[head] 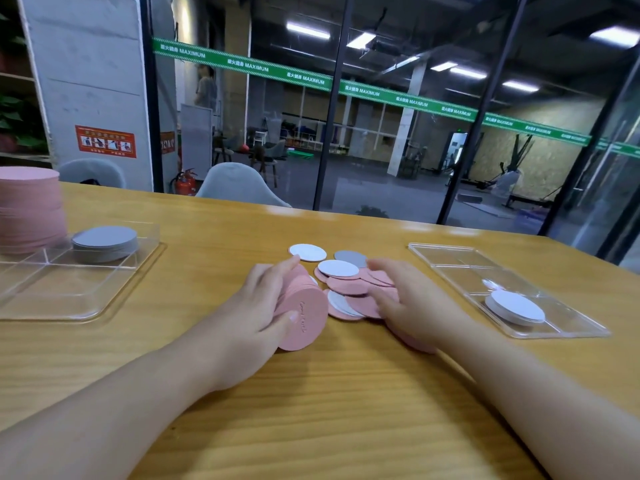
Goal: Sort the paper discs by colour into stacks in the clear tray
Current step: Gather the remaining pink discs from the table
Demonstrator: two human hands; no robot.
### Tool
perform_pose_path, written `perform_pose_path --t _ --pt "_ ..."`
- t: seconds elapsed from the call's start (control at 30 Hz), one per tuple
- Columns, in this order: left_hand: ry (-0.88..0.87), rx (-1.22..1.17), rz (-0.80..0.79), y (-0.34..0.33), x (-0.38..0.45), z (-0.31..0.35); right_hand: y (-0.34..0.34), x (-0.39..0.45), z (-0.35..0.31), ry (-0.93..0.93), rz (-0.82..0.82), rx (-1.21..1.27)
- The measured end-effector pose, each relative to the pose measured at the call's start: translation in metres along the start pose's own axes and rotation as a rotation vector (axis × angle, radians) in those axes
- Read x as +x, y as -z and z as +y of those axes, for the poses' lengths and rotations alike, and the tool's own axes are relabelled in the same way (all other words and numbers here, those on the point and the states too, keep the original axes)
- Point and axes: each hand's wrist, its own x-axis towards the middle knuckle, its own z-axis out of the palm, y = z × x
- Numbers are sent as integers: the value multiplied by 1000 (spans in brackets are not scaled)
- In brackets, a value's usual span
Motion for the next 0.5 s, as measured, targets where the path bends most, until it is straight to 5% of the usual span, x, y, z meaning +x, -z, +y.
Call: perform_pose_path --t 0.2,0.5 --pt "-4 -7 -13 -2 1 2 -7 13 50 -446 113 366" --pt "-6 11 6 -7 0 13 -14 34 43 -471 -74 469"
